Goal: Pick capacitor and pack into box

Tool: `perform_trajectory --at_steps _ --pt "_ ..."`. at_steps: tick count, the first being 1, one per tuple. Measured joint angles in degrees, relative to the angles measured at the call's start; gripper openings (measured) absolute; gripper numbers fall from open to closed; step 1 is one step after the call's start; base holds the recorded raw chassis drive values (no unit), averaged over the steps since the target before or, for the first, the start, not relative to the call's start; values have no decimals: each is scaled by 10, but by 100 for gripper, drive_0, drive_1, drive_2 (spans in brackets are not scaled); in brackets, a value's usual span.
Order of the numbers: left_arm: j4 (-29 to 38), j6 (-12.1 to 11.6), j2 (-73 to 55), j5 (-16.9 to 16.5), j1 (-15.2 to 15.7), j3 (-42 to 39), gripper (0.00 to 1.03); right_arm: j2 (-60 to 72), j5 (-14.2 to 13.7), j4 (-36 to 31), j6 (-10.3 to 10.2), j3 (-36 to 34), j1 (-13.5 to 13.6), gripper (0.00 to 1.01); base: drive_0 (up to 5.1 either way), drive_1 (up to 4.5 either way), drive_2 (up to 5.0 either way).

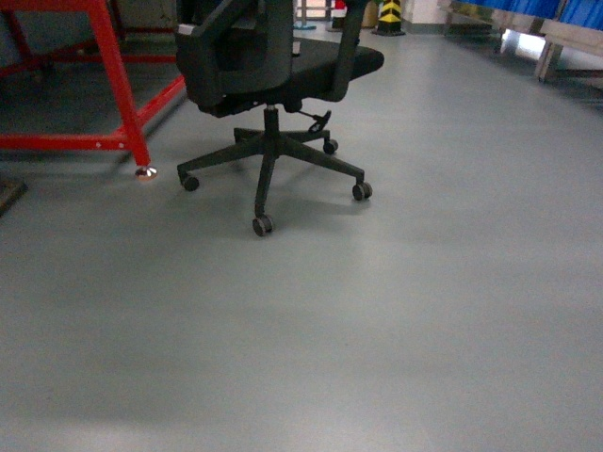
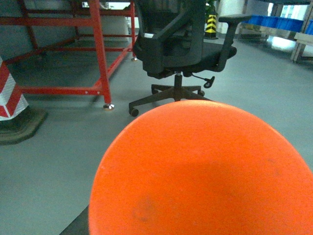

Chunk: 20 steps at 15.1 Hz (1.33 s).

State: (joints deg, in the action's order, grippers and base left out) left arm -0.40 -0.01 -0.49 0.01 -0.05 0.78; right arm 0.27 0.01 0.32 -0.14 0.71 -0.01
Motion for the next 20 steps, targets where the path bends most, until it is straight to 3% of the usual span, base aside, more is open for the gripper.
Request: perform_trajectory --at_steps 20 --pt "0 0 0 0 0 0 44 0 0 0 0 0 0 98 -506 239 239"
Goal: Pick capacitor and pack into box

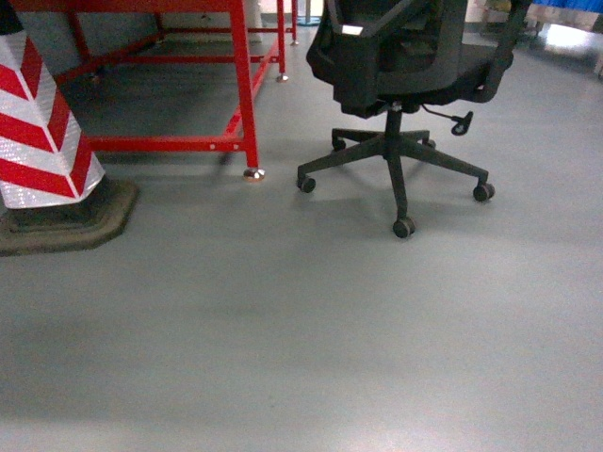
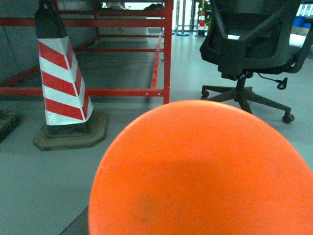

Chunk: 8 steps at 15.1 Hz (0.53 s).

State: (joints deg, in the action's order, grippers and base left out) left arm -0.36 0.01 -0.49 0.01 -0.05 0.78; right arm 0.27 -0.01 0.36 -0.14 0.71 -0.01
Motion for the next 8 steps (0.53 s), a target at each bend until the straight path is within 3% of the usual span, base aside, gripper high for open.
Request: perform_trajectory --at_steps 8 --pt "1 0 0 0 0 0 44 0 0 1 0 0 0 98 -509 236 236"
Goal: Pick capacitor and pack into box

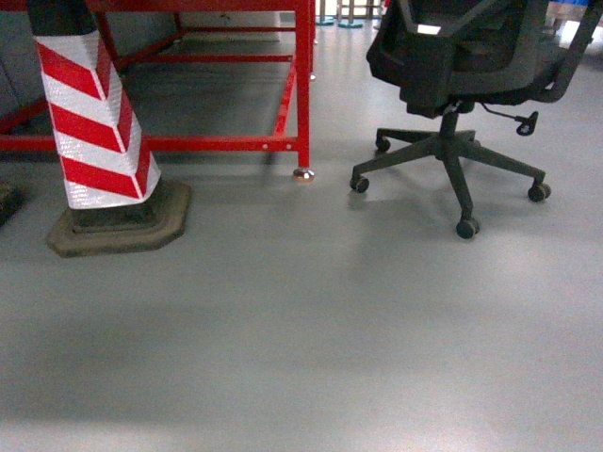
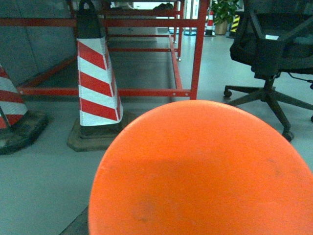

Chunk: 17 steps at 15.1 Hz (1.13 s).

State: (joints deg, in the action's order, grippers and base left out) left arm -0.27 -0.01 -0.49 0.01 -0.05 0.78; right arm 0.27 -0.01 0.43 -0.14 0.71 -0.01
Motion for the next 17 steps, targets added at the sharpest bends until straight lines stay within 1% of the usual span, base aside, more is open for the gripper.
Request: perform_trajectory --at_steps 17 --pt "-1 0 0 0 0 0 44 0 0 -1 0 0 0 98 -503 242 242"
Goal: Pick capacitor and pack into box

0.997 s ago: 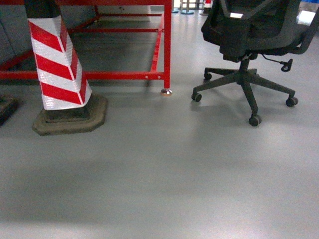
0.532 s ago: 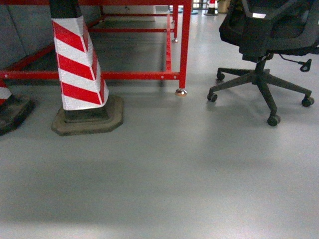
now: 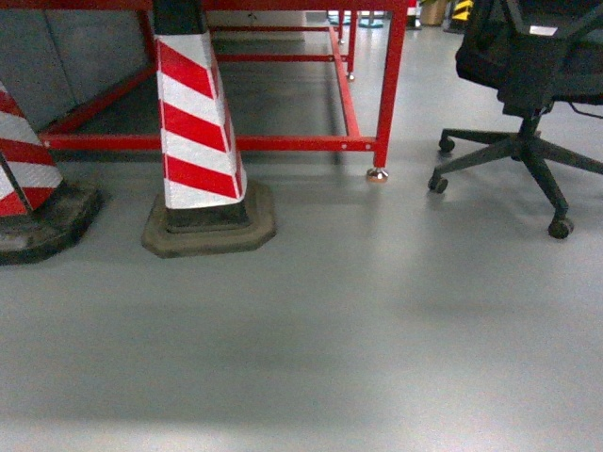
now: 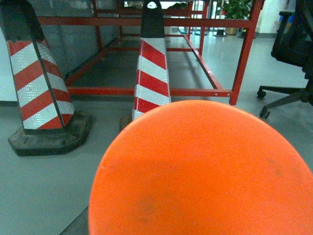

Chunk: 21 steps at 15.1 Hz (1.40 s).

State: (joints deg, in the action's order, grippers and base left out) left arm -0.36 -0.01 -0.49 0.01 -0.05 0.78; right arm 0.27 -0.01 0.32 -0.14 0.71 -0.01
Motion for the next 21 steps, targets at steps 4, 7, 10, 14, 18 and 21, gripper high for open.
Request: perform_trajectory --at_steps 4,7,10,14,18,21 --pt "1 0 0 -1 0 0 44 0 0 2 0 0 0 98 -499 246 246" --pt "-1 0 0 2 0 0 44 0 0 -3 0 0 0 98 -335 162 162" --pt "1 0 0 2 0 0 44 0 2 0 0 0 0 98 0 0 0" --pt "0 0 0 0 0 0 44 0 1 0 0 0 0 98 0 0 0" --pt "0 0 0 0 0 0 44 0 0 0 0 0 0 98 9 412 -394" --pt "-1 0 0 0 0 0 44 0 0 -1 0 0 0 98 3 407 -400"
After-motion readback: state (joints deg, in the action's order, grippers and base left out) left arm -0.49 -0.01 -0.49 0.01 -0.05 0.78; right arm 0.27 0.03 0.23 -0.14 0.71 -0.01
